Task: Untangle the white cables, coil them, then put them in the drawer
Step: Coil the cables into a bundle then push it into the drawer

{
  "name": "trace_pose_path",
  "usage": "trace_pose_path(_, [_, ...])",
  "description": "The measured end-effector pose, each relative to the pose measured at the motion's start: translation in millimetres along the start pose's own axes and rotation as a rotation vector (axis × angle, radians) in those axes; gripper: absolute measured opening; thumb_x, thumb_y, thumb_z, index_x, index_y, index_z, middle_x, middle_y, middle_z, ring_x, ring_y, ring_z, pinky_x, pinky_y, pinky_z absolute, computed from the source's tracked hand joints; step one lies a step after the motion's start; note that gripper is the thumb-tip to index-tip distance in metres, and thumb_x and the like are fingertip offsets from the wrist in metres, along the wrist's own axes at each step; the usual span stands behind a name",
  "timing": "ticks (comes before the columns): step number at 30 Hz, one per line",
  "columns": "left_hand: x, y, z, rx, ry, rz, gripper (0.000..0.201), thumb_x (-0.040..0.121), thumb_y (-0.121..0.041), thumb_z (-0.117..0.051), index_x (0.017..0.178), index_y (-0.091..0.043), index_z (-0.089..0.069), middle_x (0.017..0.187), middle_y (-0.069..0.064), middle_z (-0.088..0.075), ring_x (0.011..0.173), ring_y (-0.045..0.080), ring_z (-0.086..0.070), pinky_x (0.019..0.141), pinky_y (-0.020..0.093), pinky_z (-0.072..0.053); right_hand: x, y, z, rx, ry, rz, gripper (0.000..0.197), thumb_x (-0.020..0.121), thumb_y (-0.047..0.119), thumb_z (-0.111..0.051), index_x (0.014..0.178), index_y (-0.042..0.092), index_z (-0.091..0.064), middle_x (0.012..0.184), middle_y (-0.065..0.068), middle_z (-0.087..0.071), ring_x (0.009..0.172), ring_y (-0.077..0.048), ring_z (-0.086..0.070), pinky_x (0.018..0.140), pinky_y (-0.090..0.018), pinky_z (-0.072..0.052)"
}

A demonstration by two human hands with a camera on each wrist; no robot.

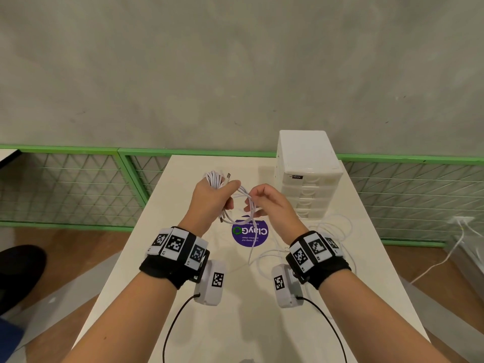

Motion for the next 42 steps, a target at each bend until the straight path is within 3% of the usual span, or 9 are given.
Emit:
trace_pose_path(4, [-2,1,-3,0.015,0.052,-0.034,0.023,0.086,-0.023,-0.068,0.072,-0.006,-0.059,0.054,0.010,-0.060,0.039,0.009,-0.049,0.042,0.018,-0.040,3,3,2,0.017,-0.071,0.007,0.006,0.091,0.021,-0.059,0.089,0.015,-0.057,0.076,-0.005,-0.068,0.067,-0.019,-0.065,0.060,-0.025,-0.051])
trace_pose_path(7, [-4,2,-3,0.028,0.058,-0.063,0.019,0.085,-0.021,-0.070,0.078,-0.004,-0.062,0.062,0.010,-0.064,0.042,0.006,-0.053,0.044,0.017,-0.041,6,2,3,0.021,-0.051,-0.035,0.009,0.087,0.016,-0.065,0.095,0.013,-0.062,0.072,-0.006,-0.070,0.061,-0.013,-0.067,0.058,-0.021,-0.053])
trace_pose_path(10, [-5,3,-3,0.028,0.037,-0.073,0.021,0.083,-0.015,-0.072,0.087,0.004,-0.063,0.067,0.011,-0.065,0.041,0.003,-0.056,0.041,0.014,-0.041,7,0,3,0.019,-0.022,-0.065,0.001,0.084,0.011,-0.067,0.084,0.011,-0.068,0.068,-0.002,-0.069,0.057,-0.009,-0.065,0.058,-0.021,-0.055])
trace_pose_path(18, [-1,5,-4,0.103,0.038,-0.097,0.030,0.080,-0.017,-0.075,0.089,0.010,-0.063,0.066,0.012,-0.067,0.046,0.006,-0.062,0.045,0.016,-0.046,7,-2,5,-0.131,-0.128,-0.019,0.012,0.087,0.013,-0.064,0.076,0.018,-0.065,0.071,0.002,-0.066,0.061,-0.006,-0.061,0.054,-0.019,-0.049])
trace_pose_path(24, [-2,6,-6,0.161,0.094,-0.099,0.024,0.084,-0.015,-0.070,0.077,0.007,-0.063,0.050,0.003,-0.057,0.039,0.007,-0.049,0.044,0.016,-0.041,9,-4,7,-0.124,-0.163,-0.033,0.015,0.093,0.010,-0.054,0.079,0.016,-0.058,0.070,-0.001,-0.064,0.056,-0.007,-0.060,0.055,-0.019,-0.047])
trace_pose_path(28, [0,8,-6,0.208,0.086,-0.098,0.031,0.082,-0.025,-0.073,0.068,-0.004,-0.055,0.055,0.010,-0.053,0.041,0.011,-0.046,0.041,0.015,-0.039,8,0,8,-0.046,-0.144,-0.047,0.014,0.092,0.009,-0.054,0.080,0.012,-0.060,0.066,-0.001,-0.061,0.056,-0.013,-0.057,0.062,-0.027,-0.051])
trace_pose_path(34, [4,14,-6,0.380,0.162,-0.202,0.047,0.073,-0.037,-0.079,0.064,-0.010,-0.042,0.061,0.010,-0.036,0.055,0.018,-0.032,0.045,0.022,-0.025,6,4,11,-0.019,-0.117,-0.057,0.009,0.090,0.013,-0.059,0.087,0.007,-0.064,0.063,0.005,-0.056,0.047,0.000,-0.051,0.052,-0.019,-0.047])
trace_pose_path(38, [10,23,-4,0.623,0.166,-0.198,0.060,0.066,-0.044,-0.083,0.057,-0.017,-0.031,0.053,-0.002,-0.031,0.049,0.015,-0.027,0.049,0.028,-0.023,3,3,12,-0.066,0.055,-0.165,0.005,0.088,0.022,-0.064,0.087,0.016,-0.063,0.060,0.002,-0.050,0.048,-0.009,-0.043,0.054,-0.024,-0.048])
trace_pose_path(42, [10,21,1,0.760,0.092,-0.208,0.054,0.072,-0.042,-0.079,0.054,-0.016,-0.035,0.051,-0.002,-0.037,0.046,0.014,-0.031,0.047,0.027,-0.023,-1,-3,12,0.079,0.181,-0.191,0.034,0.081,0.008,-0.069,0.111,0.019,-0.057,0.077,-0.009,-0.061,0.061,-0.018,-0.060,0.066,-0.022,-0.053])
Point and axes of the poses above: each hand's wrist, its own x-axis towards the middle knuckle, its own z-axis out of the back of the hand, y = z × x, the point moved 3 cm from there along x, towards the middle knuckle
